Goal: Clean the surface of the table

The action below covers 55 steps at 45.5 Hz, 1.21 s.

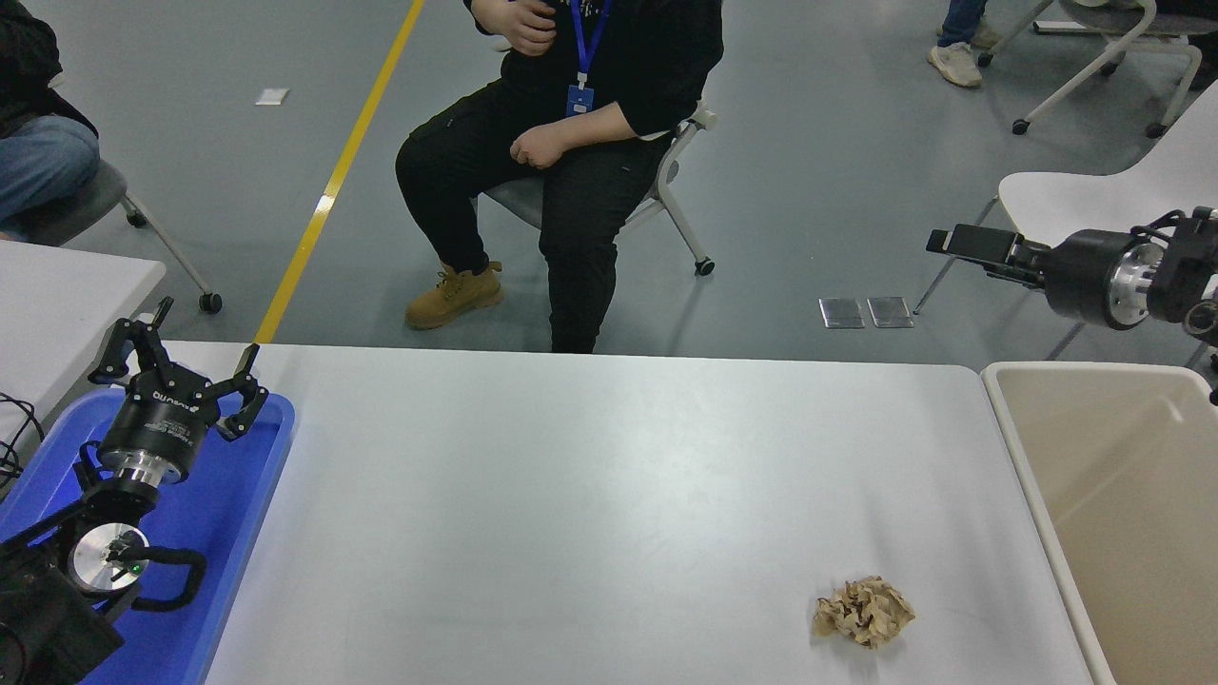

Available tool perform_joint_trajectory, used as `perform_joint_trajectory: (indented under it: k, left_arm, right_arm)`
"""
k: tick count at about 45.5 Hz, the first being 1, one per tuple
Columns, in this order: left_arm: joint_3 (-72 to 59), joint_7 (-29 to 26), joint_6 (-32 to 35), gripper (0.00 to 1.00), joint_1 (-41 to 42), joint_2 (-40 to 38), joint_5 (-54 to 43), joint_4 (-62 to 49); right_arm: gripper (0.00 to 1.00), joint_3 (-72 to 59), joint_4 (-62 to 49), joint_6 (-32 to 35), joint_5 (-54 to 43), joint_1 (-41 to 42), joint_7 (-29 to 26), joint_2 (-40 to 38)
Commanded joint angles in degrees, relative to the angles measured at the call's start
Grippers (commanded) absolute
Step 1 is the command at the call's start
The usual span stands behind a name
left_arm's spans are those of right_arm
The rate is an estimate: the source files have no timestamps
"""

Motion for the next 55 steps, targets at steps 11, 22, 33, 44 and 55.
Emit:
perform_joint_trajectory:
  k: [11, 22, 33, 44, 55]
  left_arm:
    - [0.0, 0.0, 0.0, 1.0, 0.0, 0.01, -0.03, 0.0]
    - [0.0, 0.0, 0.0, 1.0, 0.0, 0.01, -0.03, 0.0]
    - [0.0, 0.0, 0.0, 1.0, 0.0, 0.01, -0.03, 0.0]
    - [0.0, 0.0, 0.0, 1.0, 0.0, 0.01, -0.03, 0.0]
    - [0.0, 0.0, 0.0, 1.0, 0.0, 0.01, 0.06, 0.0]
  right_arm:
    - [0.99, -13.65, 4.5, 4.16, -10.06, 3.66, 1.01, 9.99]
    - [0.99, -17.35, -0.78, 3.89, -10.24, -0.82, 0.83, 16.32]
    - [0.99, -24.73, -0.78, 3.89, -10.76, -0.99, 0.83, 18.96]
    - [0.99, -27.11, 0.62, 4.16, -13.4, -0.56, 0.92, 18.96]
    - [0.99, -28.6, 6.95, 4.25, -13.49, 1.03, 1.01, 17.82]
